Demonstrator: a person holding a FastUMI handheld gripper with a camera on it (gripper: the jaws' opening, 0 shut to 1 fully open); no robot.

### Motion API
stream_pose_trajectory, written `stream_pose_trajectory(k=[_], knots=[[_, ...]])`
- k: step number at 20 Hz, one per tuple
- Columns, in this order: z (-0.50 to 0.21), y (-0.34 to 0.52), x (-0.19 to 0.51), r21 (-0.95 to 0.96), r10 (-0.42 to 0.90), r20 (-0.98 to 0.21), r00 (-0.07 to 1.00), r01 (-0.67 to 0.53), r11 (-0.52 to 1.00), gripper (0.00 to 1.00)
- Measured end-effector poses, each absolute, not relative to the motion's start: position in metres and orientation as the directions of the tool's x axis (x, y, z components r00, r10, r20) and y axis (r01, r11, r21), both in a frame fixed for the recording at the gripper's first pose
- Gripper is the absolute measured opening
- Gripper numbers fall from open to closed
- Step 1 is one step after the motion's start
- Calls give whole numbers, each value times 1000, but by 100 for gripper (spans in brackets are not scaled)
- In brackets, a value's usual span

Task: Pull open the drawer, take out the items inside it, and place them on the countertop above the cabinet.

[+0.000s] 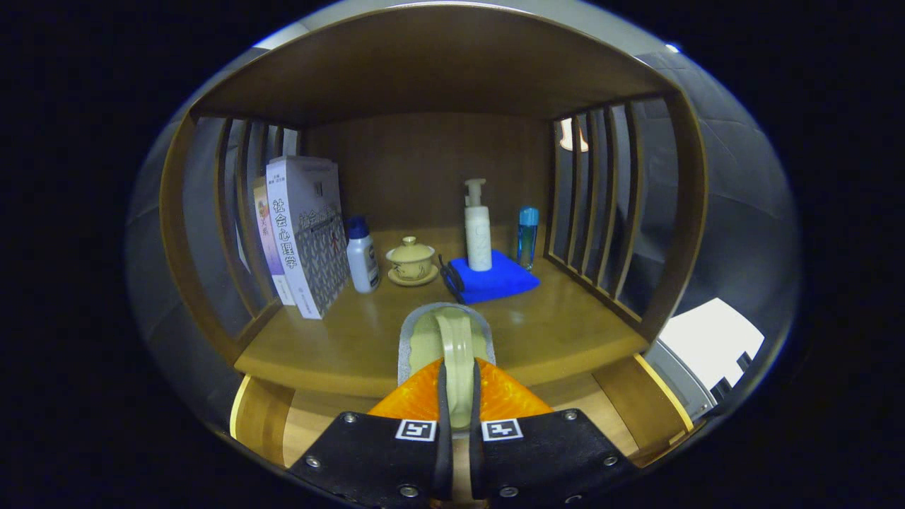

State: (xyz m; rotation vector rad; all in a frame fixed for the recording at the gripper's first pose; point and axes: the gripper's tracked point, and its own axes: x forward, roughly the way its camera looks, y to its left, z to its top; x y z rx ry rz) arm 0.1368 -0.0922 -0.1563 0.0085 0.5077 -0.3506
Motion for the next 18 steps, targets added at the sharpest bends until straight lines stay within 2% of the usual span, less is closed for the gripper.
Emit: stream_pose_trajectory(k=[7, 13, 18], knots=[[-162, -102, 181, -84, -298, -416, 859, 290, 953, 11], [-171, -112, 207, -56, -282, -424, 861, 286, 957, 13], [-178, -119, 225, -10, -259, -432, 864, 283, 959, 20]])
